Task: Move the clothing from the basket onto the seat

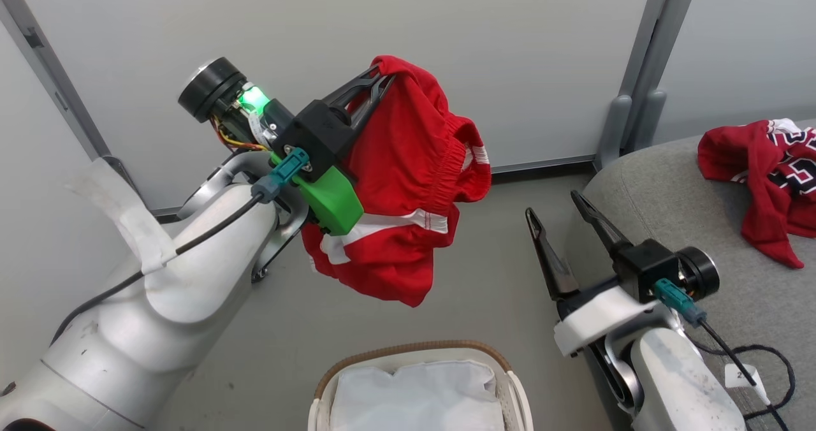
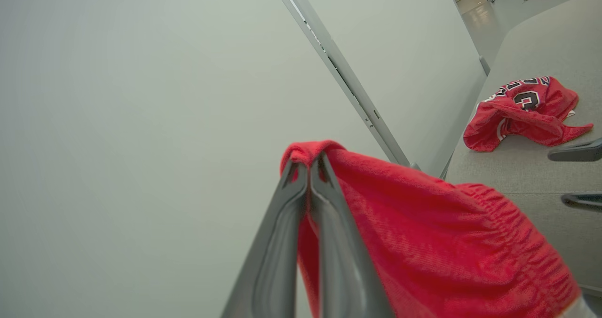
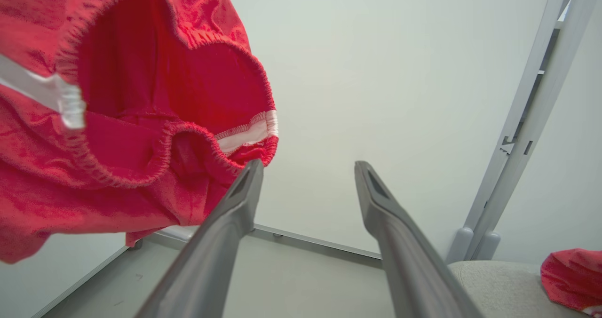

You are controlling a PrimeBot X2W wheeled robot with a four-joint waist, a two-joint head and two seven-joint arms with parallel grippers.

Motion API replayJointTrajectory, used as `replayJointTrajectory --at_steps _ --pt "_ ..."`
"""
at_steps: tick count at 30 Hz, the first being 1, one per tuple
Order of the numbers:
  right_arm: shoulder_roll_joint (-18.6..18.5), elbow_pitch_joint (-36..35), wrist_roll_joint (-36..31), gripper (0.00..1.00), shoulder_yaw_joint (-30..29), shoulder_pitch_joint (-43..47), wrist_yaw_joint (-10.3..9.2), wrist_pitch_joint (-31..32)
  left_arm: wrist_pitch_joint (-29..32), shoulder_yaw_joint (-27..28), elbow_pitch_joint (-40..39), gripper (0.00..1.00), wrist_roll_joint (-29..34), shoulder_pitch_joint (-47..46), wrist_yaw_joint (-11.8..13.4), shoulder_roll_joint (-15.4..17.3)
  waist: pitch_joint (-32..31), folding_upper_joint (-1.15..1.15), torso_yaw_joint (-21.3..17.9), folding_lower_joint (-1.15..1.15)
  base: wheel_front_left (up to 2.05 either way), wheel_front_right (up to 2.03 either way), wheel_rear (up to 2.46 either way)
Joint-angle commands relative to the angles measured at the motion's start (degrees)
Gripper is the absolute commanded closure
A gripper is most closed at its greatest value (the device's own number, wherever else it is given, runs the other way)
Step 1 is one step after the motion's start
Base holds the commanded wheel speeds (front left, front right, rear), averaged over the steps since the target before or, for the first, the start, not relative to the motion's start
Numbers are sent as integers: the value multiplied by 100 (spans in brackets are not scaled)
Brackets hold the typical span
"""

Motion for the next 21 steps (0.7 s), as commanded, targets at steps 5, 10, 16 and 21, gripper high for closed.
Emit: replayJointTrajectory --at_steps 5,10,16,21 --pt "-22 300 -206 0 148 -640 -6 -11 37 -93 -201 100 -48 -129 -8 -92 19 0 60 1 0 0 0" --pt "-21 959 -367 0 213 -1224 -6 -11 52 -268 -347 100 -56 -119 -18 -187 34 0 165 1 0 0 0" --pt "-20 2039 -413 0 385 -1779 -6 -10 80 -471 -507 100 -90 -43 -29 -275 36 0 277 1 0 0 0" --pt "-21 2855 -231 17 689 -2147 -6 -10 85 -623 -693 100 -126 46 -28 -297 31 0 346 1 0 0 0"
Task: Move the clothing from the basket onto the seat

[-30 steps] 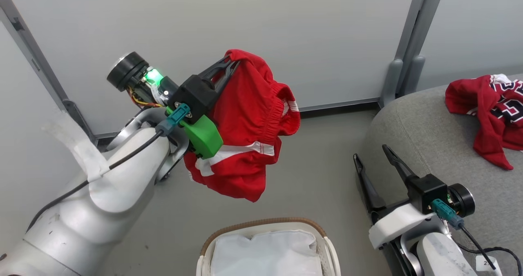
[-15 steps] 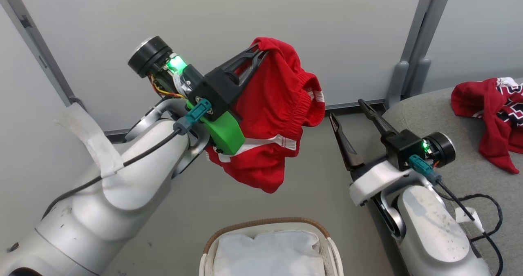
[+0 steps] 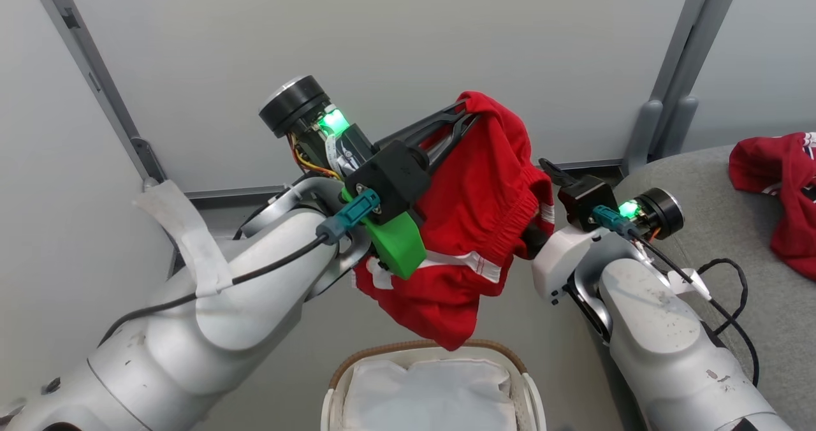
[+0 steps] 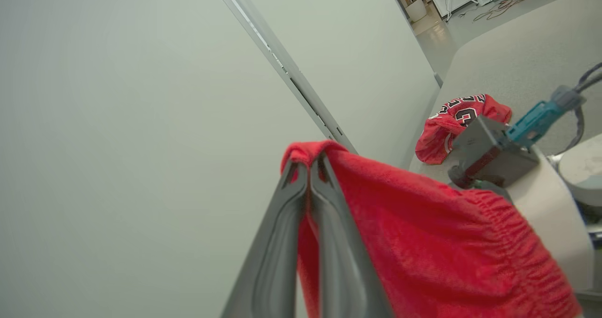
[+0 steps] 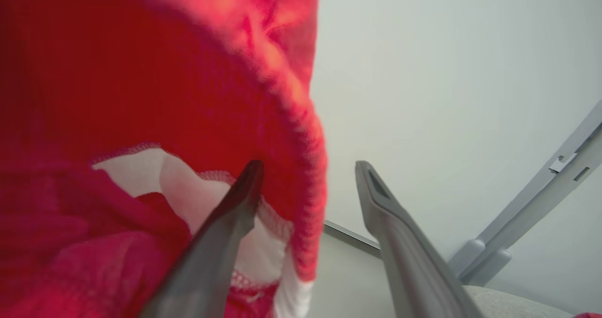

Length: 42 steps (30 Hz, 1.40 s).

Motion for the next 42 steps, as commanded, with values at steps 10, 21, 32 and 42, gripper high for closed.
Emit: replayJointTrajectory --at_steps 10,21,32,42 --pt "-140 254 365 100 304 -253 -6 -10 7 48 -90 100 -332 513 152 193 -21 0 -10 0 0 0 0" --pt "-259 -194 276 100 88 -155 -6 -10 -219 219 231 100 -862 1472 552 102 5 0 -88 0 0 0 0" --pt "-351 -954 41 100 -91 -185 -6 -10 -488 661 884 0 -1281 2579 716 -401 87 0 -199 0 0 0 0" --pt "-503 -1174 -58 100 -383 -23 -6 -10 -488 1186 1068 0 -989 3410 546 -720 144 0 -314 0 0 0 0"
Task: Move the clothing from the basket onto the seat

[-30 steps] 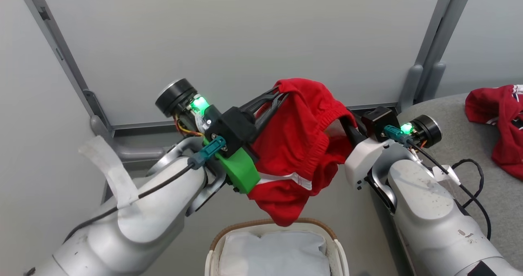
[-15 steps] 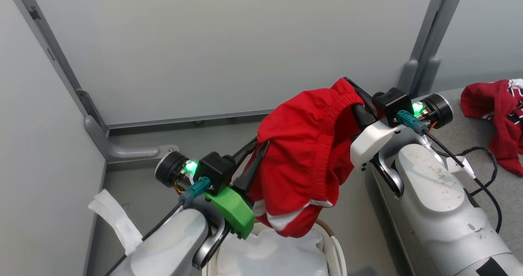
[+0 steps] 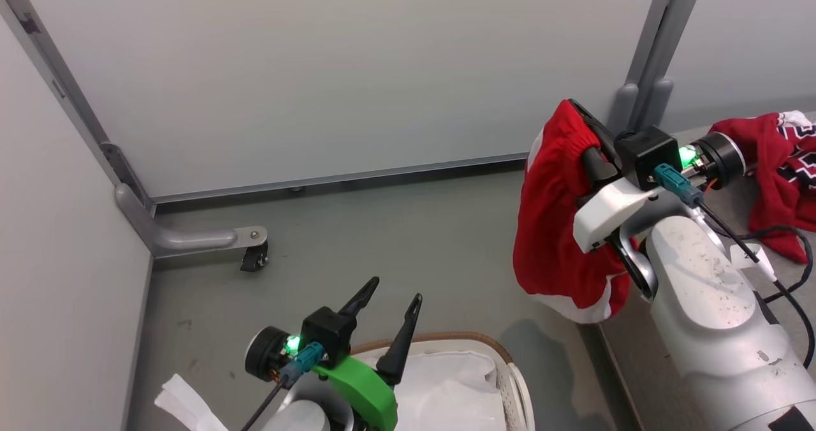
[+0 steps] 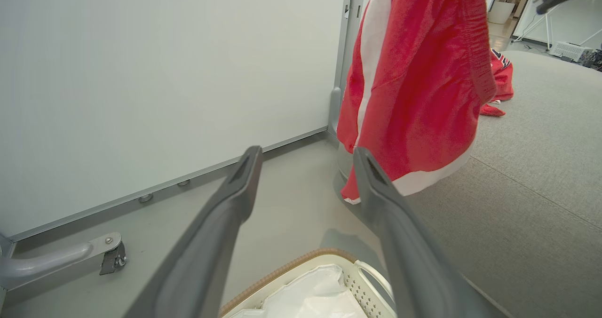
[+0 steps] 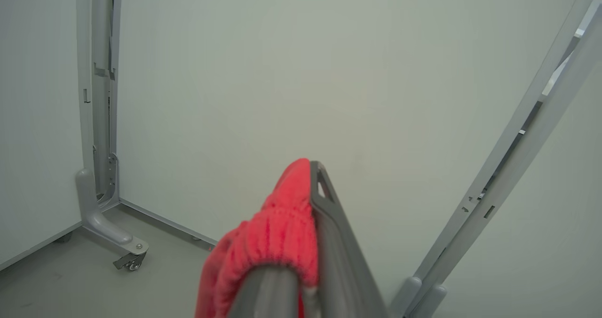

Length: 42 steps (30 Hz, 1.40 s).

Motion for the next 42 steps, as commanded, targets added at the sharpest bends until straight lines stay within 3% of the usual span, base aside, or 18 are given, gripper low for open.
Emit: replayJointTrajectory --at_steps 1,11,21,30,35,42 --pt "-11 -35 -34 100 -52 83 -6 -11 -18 59 22 0 83 127 -42 -52 28 0 -36 0 0 0 0" --pt "46 -103 -85 100 -164 190 -6 -11 -18 602 39 0 397 543 -142 -315 147 0 -422 0 0 0 0" --pt "-113 -29 -153 100 145 48 -7 -11 -12 949 -111 0 763 685 -266 -463 397 0 -1411 0 0 0 0" --pt "-299 -153 -120 100 -39 -128 -7 -11 -12 1091 -226 0 1082 428 -377 -532 929 0 -2171 0 0 0 0" --pt "-469 -327 -167 100 -361 -278 -7 -11 -12 1134 -208 0 1196 326 -444 -548 1141 0 -2344 0 0 0 0" --pt "-1131 -542 -261 100 -649 -1042 -7 54 -12 1157 -187 0 1321 266 -496 -558 1341 0 -2207 0 0 0 0"
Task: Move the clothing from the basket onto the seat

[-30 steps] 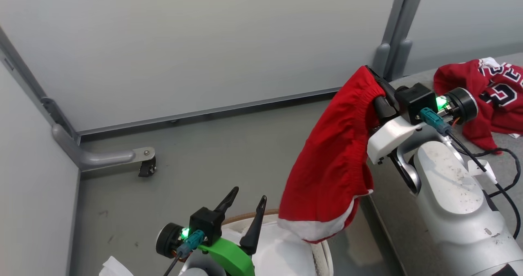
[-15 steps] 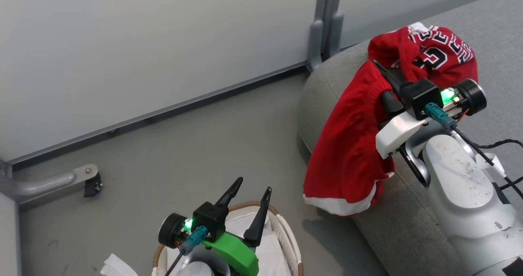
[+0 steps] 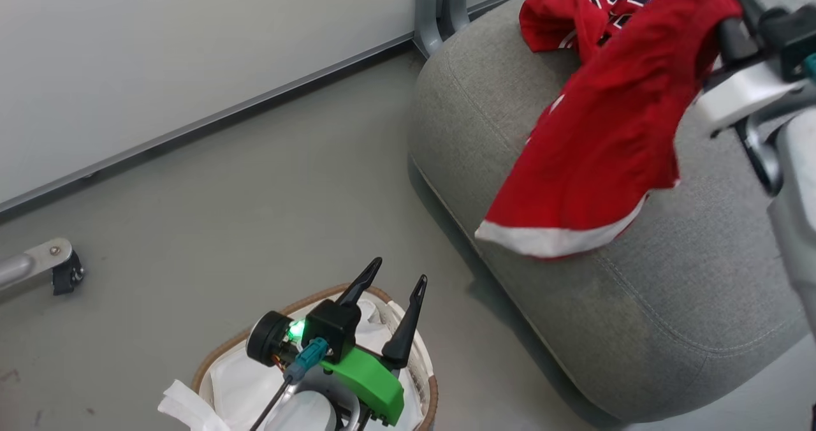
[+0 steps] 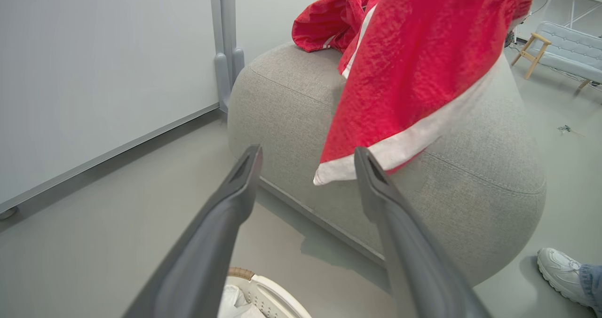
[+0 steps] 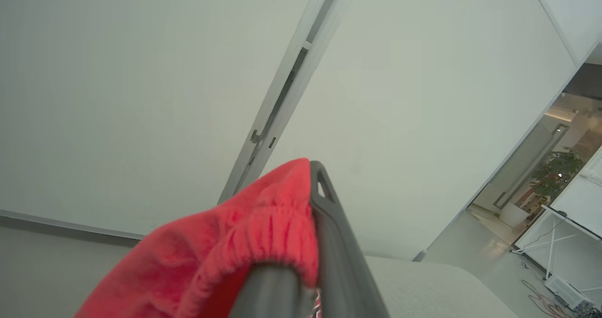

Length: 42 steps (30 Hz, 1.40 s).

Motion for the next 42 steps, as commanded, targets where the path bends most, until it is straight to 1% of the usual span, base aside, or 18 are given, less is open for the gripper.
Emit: replayJointTrajectory --at_steps 1,5,8,11,12,16,18,20,27,34,35,36,37,38,39,42 --pt "-163 -81 1 100 -51 -272 -8 62 -3 25 -12 0 54 -107 -18 20 136 -1 71 0 0 0 0" --pt "-653 -218 113 100 -119 -964 -8 352 -3 78 -80 0 152 -173 -32 30 335 -1 261 0 0 0 0" --pt "-1106 -203 190 100 -193 -1505 -7 600 -3 78 -147 0 221 -293 -51 41 563 -1 465 0 0 0 0" --pt "-1397 -41 246 100 -217 -1892 -7 792 -4 82 -210 0 258 -401 -57 54 791 -1 656 0 0 0 0" --pt "-1555 34 193 100 -191 -2007 -8 842 -3 72 -238 0 288 -453 -63 54 899 -1 735 0 0 0 0" --pt "-1845 483 126 100 -240 -2278 -7 877 -3 38 -334 0 384 -643 -73 87 1291 -1 982 0 0 0 0" --pt "-1905 761 55 100 -320 -2327 -8 806 -3 17 -374 0 432 -715 -78 116 1488 -1 1088 0 0 0 0" --pt "-1882 1033 -35 100 -462 -2330 -8 680 -3 -25 -392 0 482 -807 -83 137 1678 -1 1183 0 0 0 0" --pt "-1510 1997 -472 100 -1162 -2059 -8 213 -3 -103 -526 0 558 -1000 -99 184 2115 -1 1373 0 0 0 0" --pt "-1178 2739 -995 100 -1711 -1830 -8 68 -3 -109 -491 0 564 -1008 -88 220 2242 -1 1405 0 0 0 0" --pt "-1126 2814 -1059 81 -1776 -1805 -8 48 -3 -106 -482 0 557 -992 -87 229 2235 -1 1395 0 0 0 0" --pt "-1074 2866 -1099 65 -1817 -1778 -8 36 -3 -98 -476 0 550 -975 -86 237 2224 -1 1384 0 0 0 0" --pt "-1017 2914 -1150 38 -1847 -1749 -8 9 -3 -99 -469 0 541 -953 -81 235 2203 -1 1372 0 0 0 0" --pt "-990 2945 -1192 2 -1862 -1718 -8 -4 -3 -96 -459 0 530 -935 -76 235 2182 -1 1359 0 0 0 0" --pt "-944 2980 -1236 0 -1871 -1672 -8 -7 -3 -91 -446 0 516 -916 -68 237 2146 -1 1339 0 0 0 0" --pt "-811 3020 -1294 0 -1804 -1543 -8 -43 -3 -78 -437 0 489 -872 -45 234 2029 -1 1286 0 0 0 0"
